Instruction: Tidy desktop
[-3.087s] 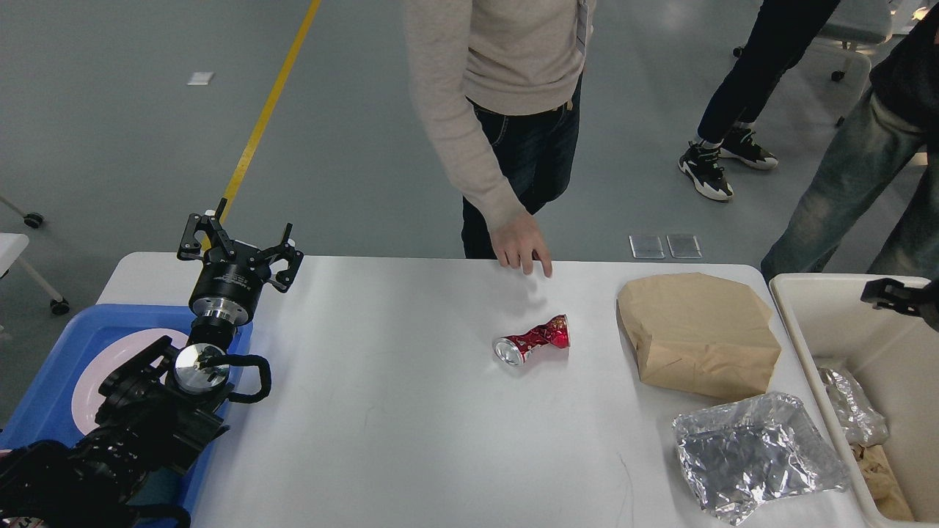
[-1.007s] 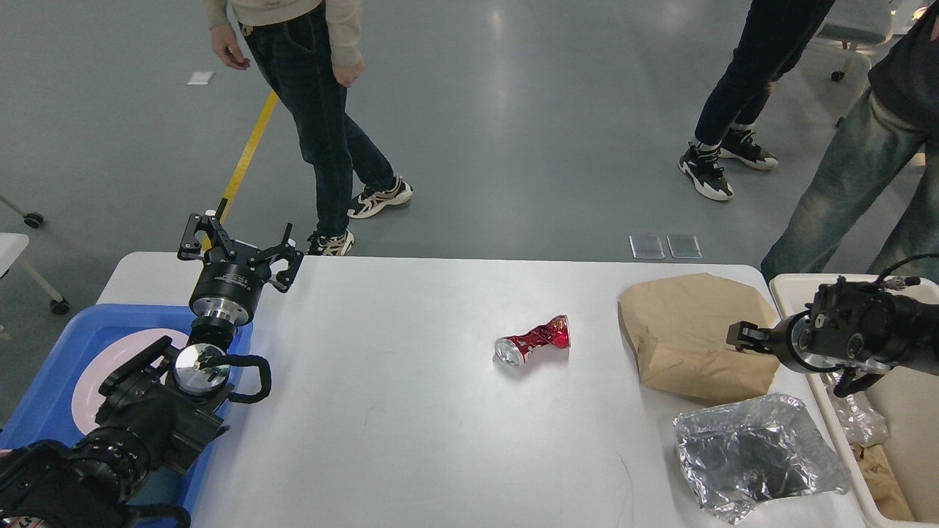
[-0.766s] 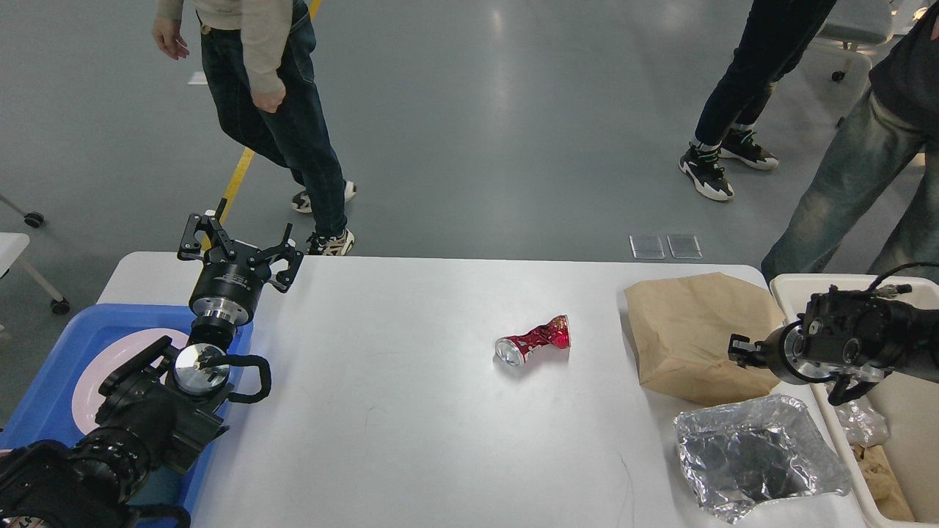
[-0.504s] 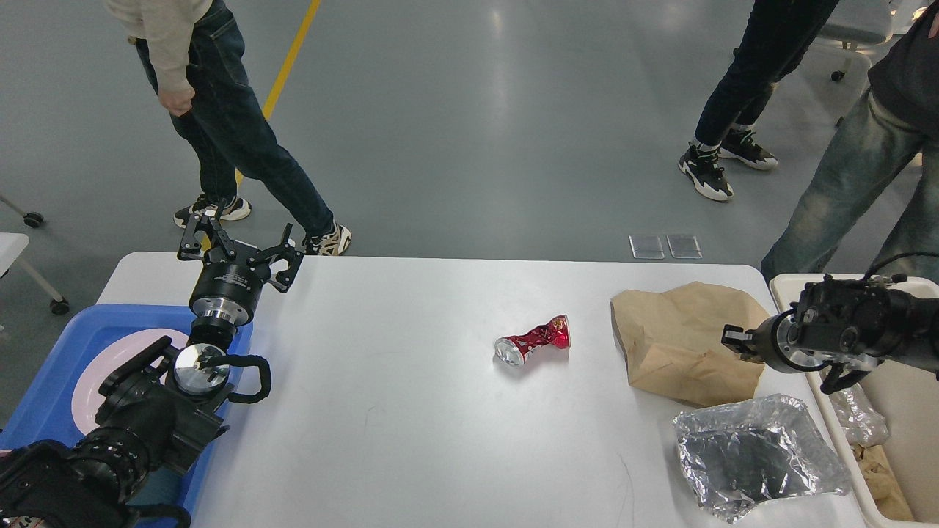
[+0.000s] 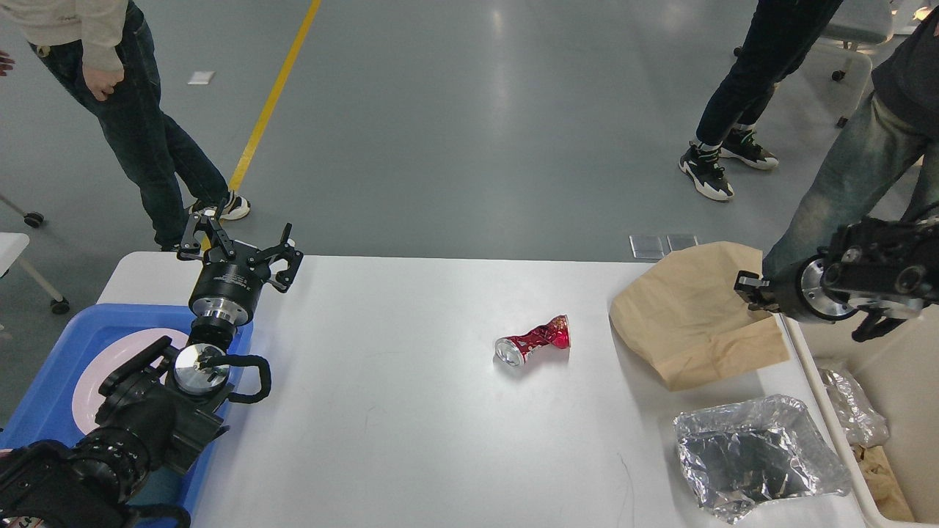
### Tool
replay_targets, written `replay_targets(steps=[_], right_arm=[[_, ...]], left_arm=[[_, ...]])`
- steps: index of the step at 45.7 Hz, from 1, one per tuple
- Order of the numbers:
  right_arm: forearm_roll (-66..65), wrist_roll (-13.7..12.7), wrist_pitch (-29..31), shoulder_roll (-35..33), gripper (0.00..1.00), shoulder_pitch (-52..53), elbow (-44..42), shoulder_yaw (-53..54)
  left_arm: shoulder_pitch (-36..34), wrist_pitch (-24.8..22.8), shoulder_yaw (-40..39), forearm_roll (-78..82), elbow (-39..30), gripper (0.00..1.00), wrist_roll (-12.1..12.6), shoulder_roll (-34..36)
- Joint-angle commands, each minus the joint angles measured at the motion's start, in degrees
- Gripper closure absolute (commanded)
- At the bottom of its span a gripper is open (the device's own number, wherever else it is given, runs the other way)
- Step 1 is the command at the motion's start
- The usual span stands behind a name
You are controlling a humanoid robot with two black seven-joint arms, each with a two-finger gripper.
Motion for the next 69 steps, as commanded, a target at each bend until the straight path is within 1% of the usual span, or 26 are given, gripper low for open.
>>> replay_targets(steps=[1, 9, 11, 18, 26, 32, 37, 41, 46, 50, 52, 56, 58, 59, 60, 66, 67, 69], right_arm=[[-0.01, -0.03, 5.88, -4.39, 1.0, 7.9, 2.88, -0.39], [-0.09, -0.29, 15.37, -9.84, 1.0, 18.88, 3.67, -1.27], [-0.09, -0.38, 16.7, -10.9, 1.0, 21.78, 3.67, -2.32], [-0.44, -0.46, 19.25, -13.89, 1.0, 28.74, 3.06, -5.05], [-1.85, -1.34, 19.52, -17.32, 1.0, 29.1, 0.42, -6.98], [-2.11, -1.34, 18.46, -19.86, 1.0, 26.03, -3.61, -10.5], [-2.03, -1.26, 16.27, -21.36, 1.0, 17.52, -8.63, -10.85], [-2.03, -1.26, 11.01, -21.36, 1.0, 9.34, -10.91, -10.94], [-1.85, -1.08, 1.95, -21.1, 1.0, -1.82, -14.43, -10.41], [-1.68, -0.73, -1.92, -20.75, 1.0, -9.12, -16.8, -9.45], [-1.5, -0.64, -2.89, -20.31, 0.88, -11.94, -17.6, -8.75], [-1.32, -0.55, -3.51, -18.73, 0.58, -17.03, -19.61, -6.73], [-1.32, -0.55, -3.77, -18.38, 0.47, -19.15, -20.41, -5.5], [-1.32, -0.55, -3.86, -18.2, 0.44, -20.03, -20.67, -4.88], [-1.32, -0.55, -3.95, -18.11, 0.43, -20.9, -20.76, -4.35], [-1.32, -0.55, -4.04, -17.5, 0.41, -23.2, -20.76, -2.85], [-1.24, -0.55, -4.04, -17.41, 0.4, -23.2, -20.76, -2.85], [-1.32, -0.55, -3.95, -17.32, 0.34, -23.2, -20.76, -2.77]], left_arm=[[0.0, 0.0, 0.0, 0.01, 0.04, 0.04, 0.0, 0.0], [0.0, 0.0, 0.0, 0.01, -0.05, 0.03, 0.0, 0.0], [0.0, 0.0, 0.09, 0.01, 0.04, 0.03, 0.0, 0.0], [0.0, 0.0, 0.0, 0.01, 0.04, 0.03, 0.0, 0.0], [0.0, 0.0, 0.0, 0.01, -0.05, 0.03, 0.0, 0.0], [0.0, 0.0, 0.0, 0.01, 0.04, 0.03, 0.0, 0.0], [0.0, 0.0, 0.0, 0.01, 0.04, 0.03, 0.0, 0.0], [0.0, 0.0, 0.09, 0.01, -0.05, 0.04, 0.0, 0.0], [0.0, 0.0, 0.0, 0.01, -0.05, 0.03, 0.0, 0.0], [0.0, 0.0, 0.0, 0.01, -0.05, 0.04, 0.0, 0.0], [0.0, 0.0, 0.0, 0.01, -0.05, 0.03, 0.0, 0.0], [0.0, 0.0, 0.0, 0.01, -0.05, 0.03, 0.0, 0.0], [0.0, 0.0, 0.0, 0.01, -0.05, 0.04, 0.0, 0.0], [0.0, 0.0, 0.0, 0.01, -0.05, 0.04, 0.0, 0.0], [0.0, 0.0, 0.0, 0.01, 0.04, 0.03, 0.0, 0.0], [0.0, 0.0, 0.09, 0.01, 0.04, 0.03, 0.0, 0.0], [0.0, 0.0, 0.0, 0.01, -0.05, 0.03, 0.0, 0.0], [0.0, 0.0, 0.0, 0.01, -0.05, 0.03, 0.0, 0.0]])
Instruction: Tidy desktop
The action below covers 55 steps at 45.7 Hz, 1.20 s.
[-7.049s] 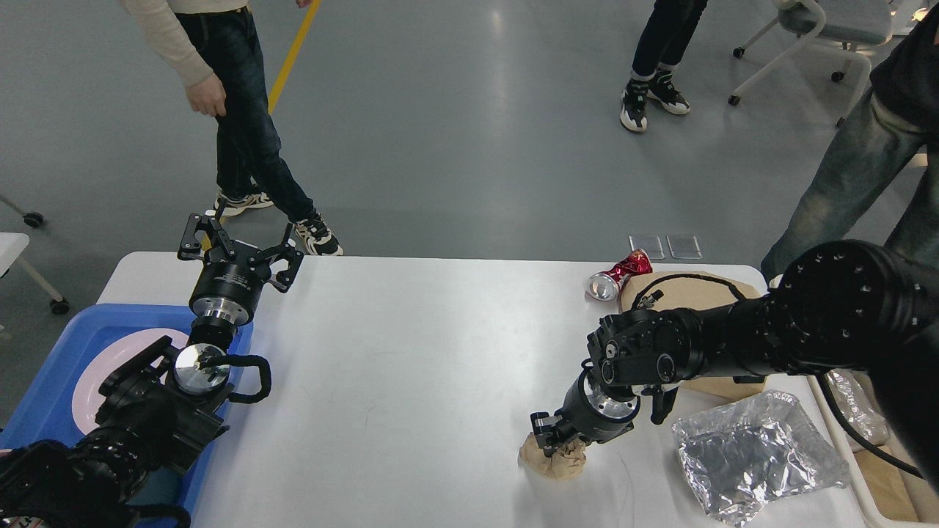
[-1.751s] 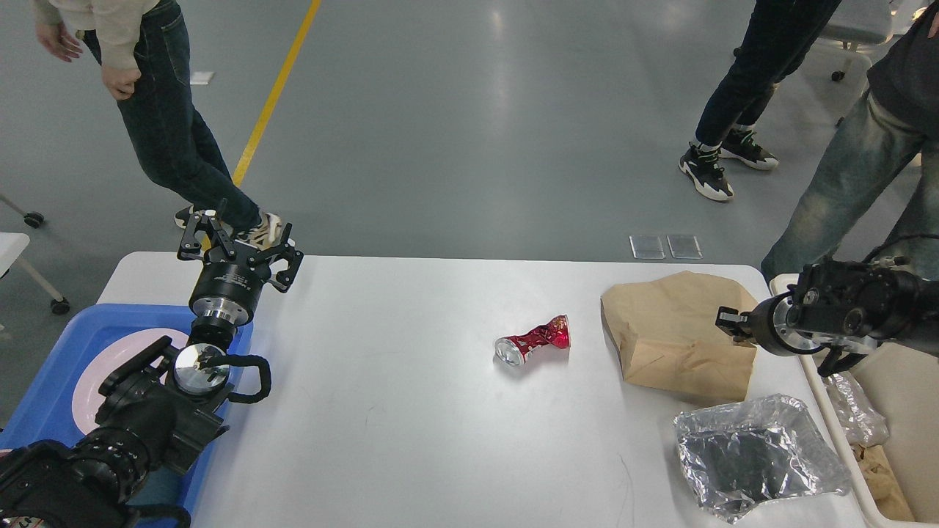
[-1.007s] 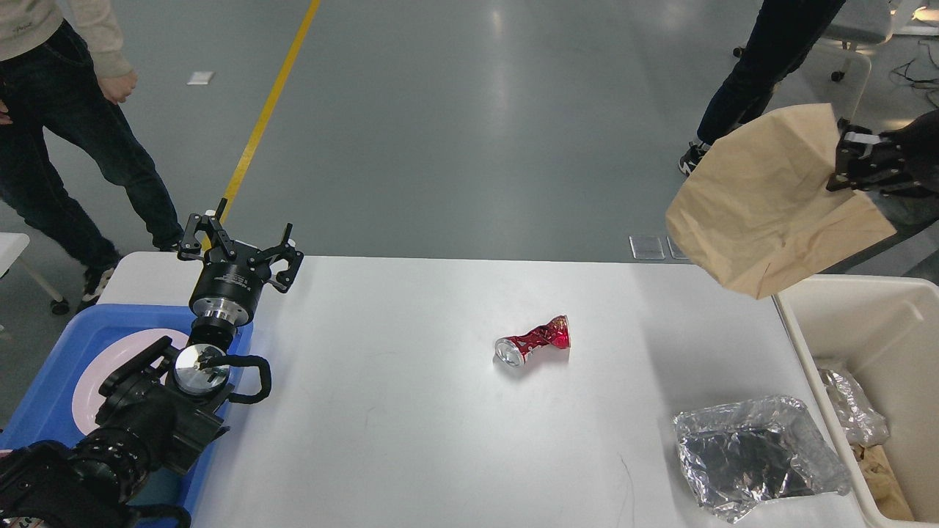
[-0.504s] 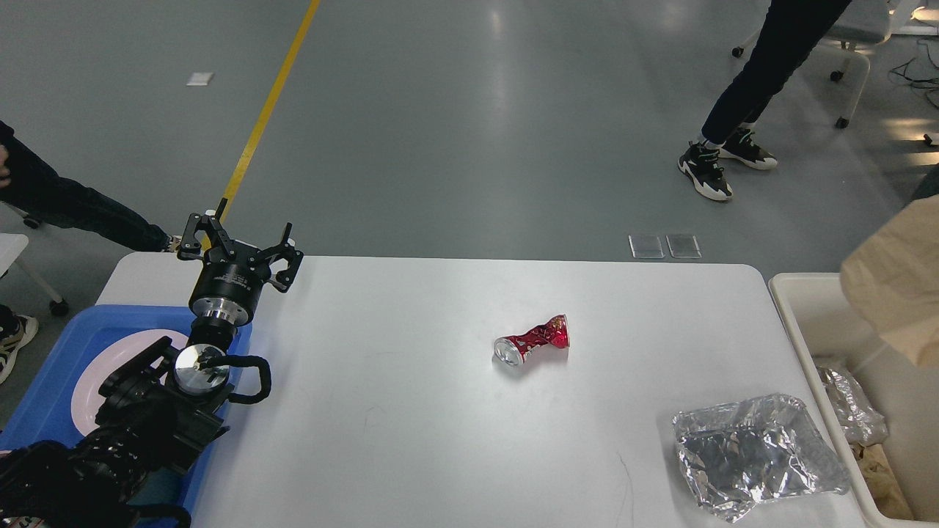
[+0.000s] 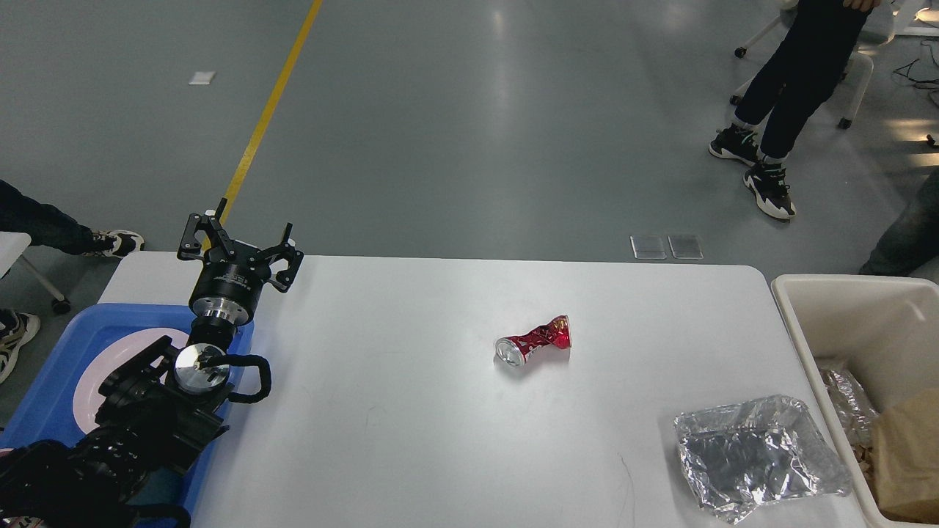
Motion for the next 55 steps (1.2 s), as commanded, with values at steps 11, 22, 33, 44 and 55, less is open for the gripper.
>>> replay_targets(steps=[11, 22, 33, 44, 55], right_arm=[[0.08, 0.0, 1.0, 5.21, 0.01, 1.8, 1.39, 0.08], [-1.94, -0.53, 7.06, 8.55, 0.01, 21.74, 13.07, -4.92], [-2.74, -0.53, 20.32, 15.93, 0.01, 42.49, 29.24, -12.93], [-2.74, -0.53, 34.92, 21.29, 0.01, 54.89, 37.34, -12.49], [-3.61, -0.62, 33.0, 26.39, 0.01, 49.99, 36.63, -11.53]], left_arm=[[0.0, 0.0, -0.01, 0.0, -0.02, 0.03, 0.0, 0.0], [0.0, 0.0, -0.01, 0.0, -0.02, 0.03, 0.0, 0.0], [0.0, 0.0, -0.01, 0.0, 0.07, 0.03, 0.0, 0.0], [0.0, 0.0, -0.01, 0.0, 0.07, 0.03, 0.0, 0.0], [0.0, 0.0, -0.01, 0.0, 0.07, 0.03, 0.0, 0.0]])
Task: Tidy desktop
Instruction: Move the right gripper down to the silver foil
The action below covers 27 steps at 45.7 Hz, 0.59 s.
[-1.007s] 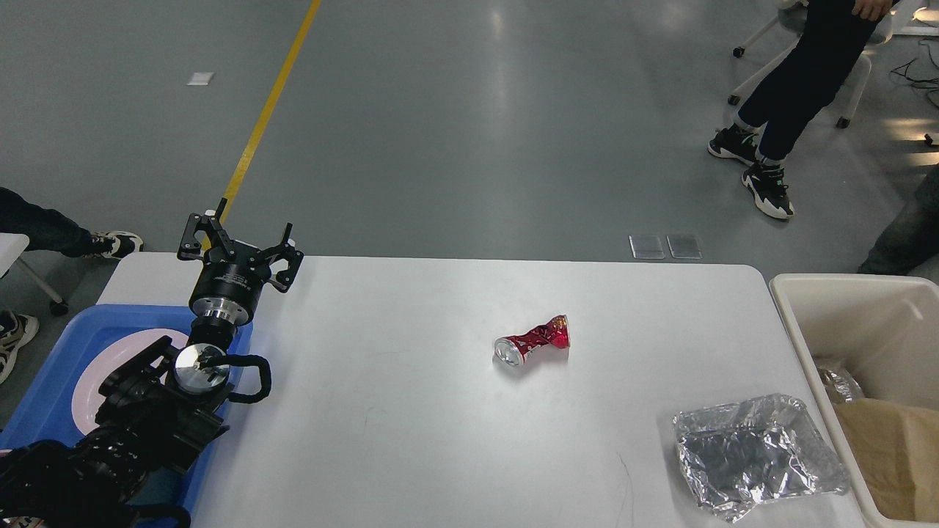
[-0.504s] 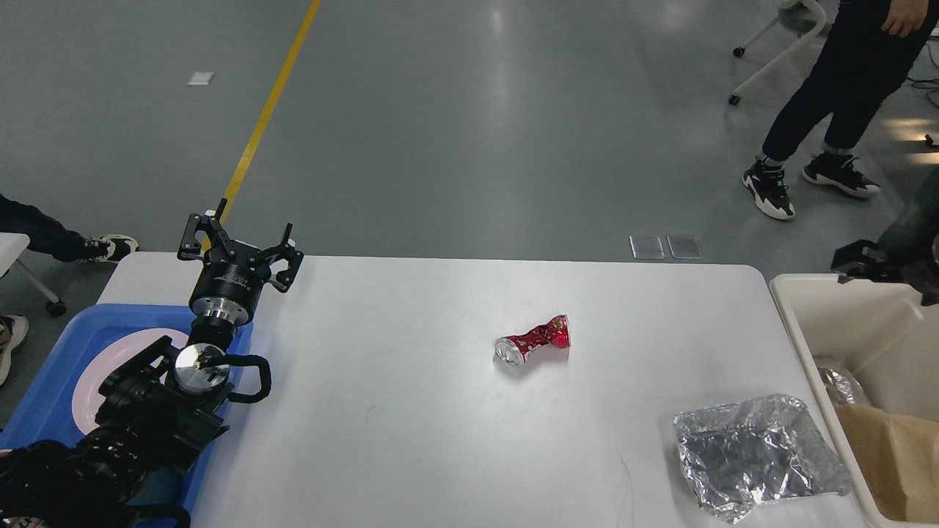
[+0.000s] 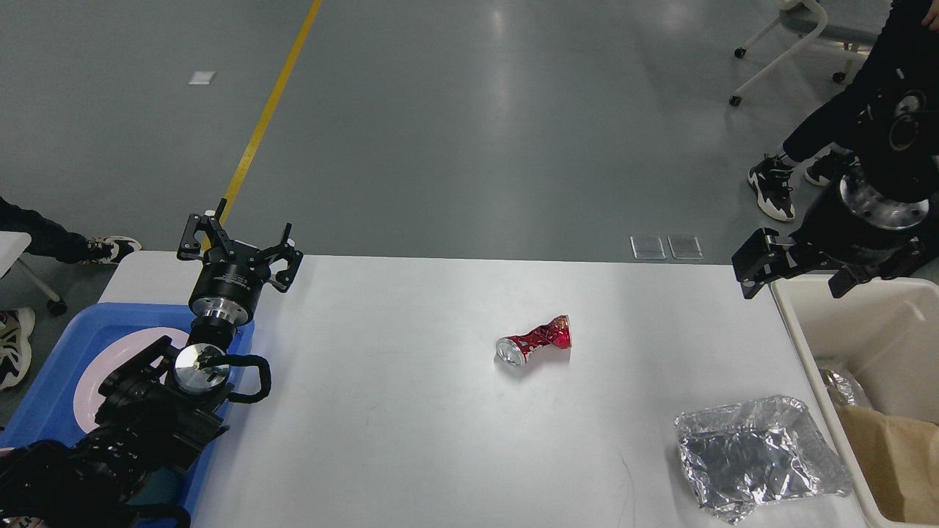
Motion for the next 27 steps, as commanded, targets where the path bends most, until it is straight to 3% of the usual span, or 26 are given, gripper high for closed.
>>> replay_targets(steps=[1, 13, 27], right_arm=[[-0.69, -0.04, -2.24, 2.45, 0.02, -5.7, -0.29, 0.64], [-0.78, -0.12, -15.51, 10.28, 0.02, -19.94, -0.99, 1.7], [-0.78, -0.12, -20.79, 14.59, 0.02, -32.6, -5.47, 4.77]], left_arm=[[0.0, 0.0, 0.0, 0.0, -0.06, 0.03, 0.0, 0.0], [0.0, 0.0, 0.0, 0.0, -0.06, 0.04, 0.0, 0.0], [0.0, 0.0, 0.0, 0.0, -0.06, 0.03, 0.0, 0.0]])
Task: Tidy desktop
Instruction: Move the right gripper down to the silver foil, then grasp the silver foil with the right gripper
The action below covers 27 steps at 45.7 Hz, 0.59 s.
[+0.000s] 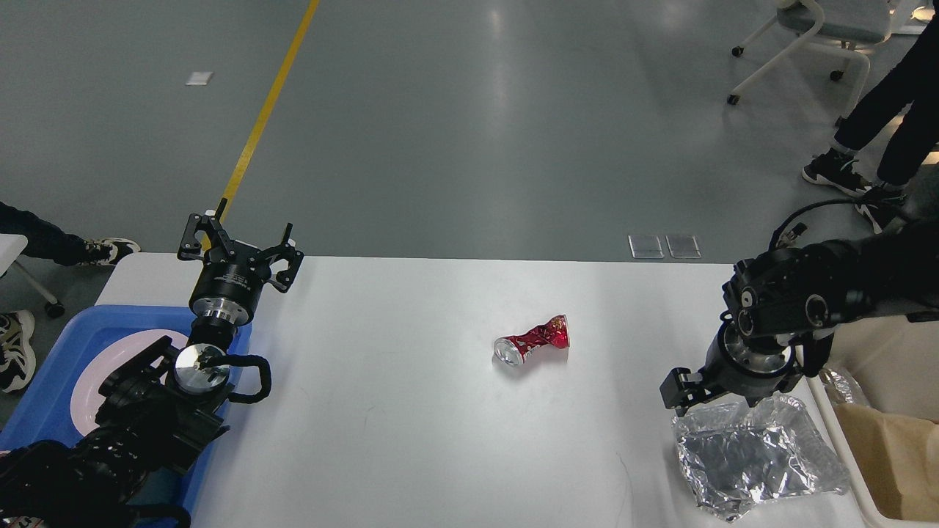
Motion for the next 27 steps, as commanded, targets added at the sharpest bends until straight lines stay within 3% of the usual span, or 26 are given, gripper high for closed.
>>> replay_targets(steps=[1, 13, 20, 27], right_arm=[[0.09, 0.01, -1.75, 1.92, 0.02, -4.8, -2.96, 0.71], [0.09, 0.01, -2.81, 4.3, 0.02, -12.53, -9.82, 0.8], [0.09, 0.01, -7.02, 4.56, 0.05, -14.38, -10.53, 0.8], [0.09, 0.1, -9.66, 4.48, 0.12, -16.05, -10.53, 0.8]], left_arm=[[0.0, 0.0, 0.0, 0.01, -0.01, 0.03, 0.0, 0.0], [0.0, 0.0, 0.0, 0.01, 0.08, 0.03, 0.0, 0.0], [0.0, 0.0, 0.0, 0.01, -0.01, 0.04, 0.0, 0.0], [0.0, 0.0, 0.09, 0.01, 0.08, 0.03, 0.0, 0.0]])
